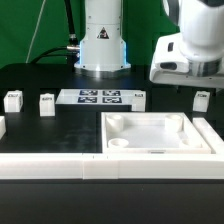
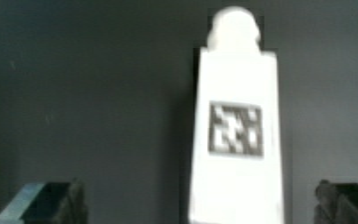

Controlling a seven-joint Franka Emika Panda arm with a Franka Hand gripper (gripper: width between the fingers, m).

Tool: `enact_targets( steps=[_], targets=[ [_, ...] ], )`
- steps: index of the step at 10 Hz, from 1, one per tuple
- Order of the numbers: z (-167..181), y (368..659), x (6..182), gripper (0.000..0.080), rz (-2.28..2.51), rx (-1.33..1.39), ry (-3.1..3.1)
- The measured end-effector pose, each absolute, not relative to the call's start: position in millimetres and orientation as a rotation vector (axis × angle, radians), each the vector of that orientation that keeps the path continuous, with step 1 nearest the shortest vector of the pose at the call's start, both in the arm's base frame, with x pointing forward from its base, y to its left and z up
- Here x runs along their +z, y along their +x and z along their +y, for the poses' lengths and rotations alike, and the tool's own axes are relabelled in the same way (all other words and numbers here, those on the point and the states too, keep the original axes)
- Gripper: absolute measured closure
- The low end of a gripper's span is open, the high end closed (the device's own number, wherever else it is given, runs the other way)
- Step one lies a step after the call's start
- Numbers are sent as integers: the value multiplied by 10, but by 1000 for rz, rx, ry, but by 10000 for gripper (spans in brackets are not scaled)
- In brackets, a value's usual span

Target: Assemble one leg

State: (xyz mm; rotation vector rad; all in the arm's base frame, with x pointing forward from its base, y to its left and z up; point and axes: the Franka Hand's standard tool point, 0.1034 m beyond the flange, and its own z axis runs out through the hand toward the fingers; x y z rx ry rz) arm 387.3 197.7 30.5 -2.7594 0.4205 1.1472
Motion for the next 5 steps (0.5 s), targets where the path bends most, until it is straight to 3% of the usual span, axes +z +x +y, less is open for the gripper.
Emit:
enact_targets(
  steps=[5],
  targets=[
    [2174,3835,206,151,390,1110,-2775]
  ],
)
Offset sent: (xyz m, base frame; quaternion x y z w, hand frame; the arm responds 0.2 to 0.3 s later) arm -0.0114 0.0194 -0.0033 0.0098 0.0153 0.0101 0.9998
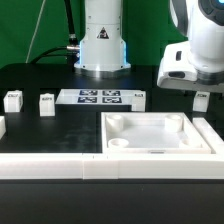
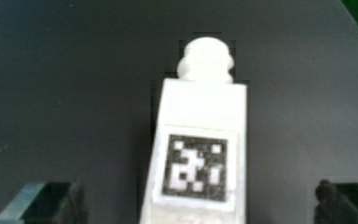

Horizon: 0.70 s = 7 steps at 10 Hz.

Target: Assemble one leg

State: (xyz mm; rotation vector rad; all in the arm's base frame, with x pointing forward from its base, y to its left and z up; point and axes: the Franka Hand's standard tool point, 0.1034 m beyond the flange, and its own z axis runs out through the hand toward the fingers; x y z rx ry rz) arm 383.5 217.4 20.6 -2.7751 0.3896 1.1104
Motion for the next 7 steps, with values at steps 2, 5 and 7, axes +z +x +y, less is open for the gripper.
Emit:
enact_targets(
  steps=[2,5,7],
  targets=[
    [2191,3791,175,151,382,1116,-2778],
    [2184,3787,168,399,383,1118,-2778],
    [2183,3788,169,513,384,1118,-2777]
  ],
)
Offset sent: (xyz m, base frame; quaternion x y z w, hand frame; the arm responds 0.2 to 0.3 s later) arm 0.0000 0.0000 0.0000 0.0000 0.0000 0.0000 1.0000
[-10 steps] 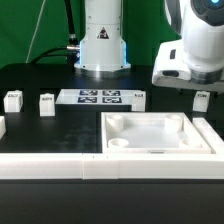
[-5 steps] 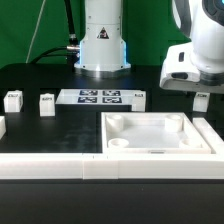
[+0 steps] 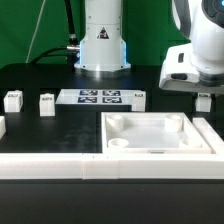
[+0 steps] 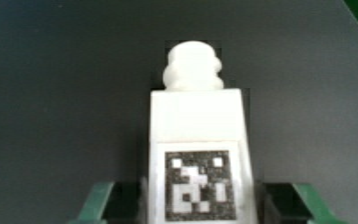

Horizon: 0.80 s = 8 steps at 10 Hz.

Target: Assemble one leg

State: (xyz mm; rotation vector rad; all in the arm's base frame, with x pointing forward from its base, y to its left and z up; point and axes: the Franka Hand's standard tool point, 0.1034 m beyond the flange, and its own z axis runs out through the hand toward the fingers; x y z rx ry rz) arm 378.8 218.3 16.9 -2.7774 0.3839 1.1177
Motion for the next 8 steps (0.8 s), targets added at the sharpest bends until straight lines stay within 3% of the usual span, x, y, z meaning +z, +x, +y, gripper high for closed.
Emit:
enact_targets(
  steps=[5,8],
  targets=[
    [2127,3804,219,513,352,1131,-2765],
    [1845,4022,709,512,351,1121,-2753]
  ],
)
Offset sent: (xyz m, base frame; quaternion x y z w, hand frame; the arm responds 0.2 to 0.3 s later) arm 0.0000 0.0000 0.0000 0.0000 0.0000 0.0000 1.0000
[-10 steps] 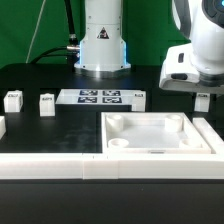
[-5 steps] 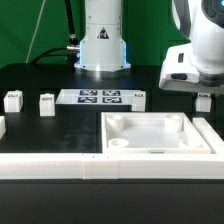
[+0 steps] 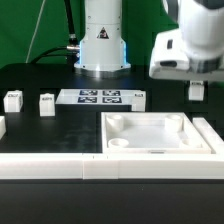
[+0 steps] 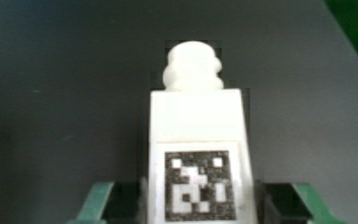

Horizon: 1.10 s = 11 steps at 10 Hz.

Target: Assemble one leg

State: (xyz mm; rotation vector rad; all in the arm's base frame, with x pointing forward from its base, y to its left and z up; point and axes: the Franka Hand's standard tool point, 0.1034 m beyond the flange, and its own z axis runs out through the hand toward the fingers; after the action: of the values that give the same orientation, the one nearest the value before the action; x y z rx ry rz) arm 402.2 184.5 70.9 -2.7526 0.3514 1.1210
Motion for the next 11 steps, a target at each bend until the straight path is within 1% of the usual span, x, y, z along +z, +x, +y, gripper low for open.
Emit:
enact_targets(
  steps=[1,2,4,6,7,8,10,11],
  targets=[
    [1785,4071,839,511,362,1115,-2748],
    [1771,4132,930,511,365,1081,-2760],
    [1778,4138,913,511,368,1061,-2767],
    [1793,4250,893,511,360,803,-2852],
    [1645,4285,841,511,258,710,-2919],
    [1466,4407,883,511,187,599,-2963],
    [1214,4569,1156,511,48,369,-3035],
    [1176,4682,1257,511,15,193,-3067]
  ],
)
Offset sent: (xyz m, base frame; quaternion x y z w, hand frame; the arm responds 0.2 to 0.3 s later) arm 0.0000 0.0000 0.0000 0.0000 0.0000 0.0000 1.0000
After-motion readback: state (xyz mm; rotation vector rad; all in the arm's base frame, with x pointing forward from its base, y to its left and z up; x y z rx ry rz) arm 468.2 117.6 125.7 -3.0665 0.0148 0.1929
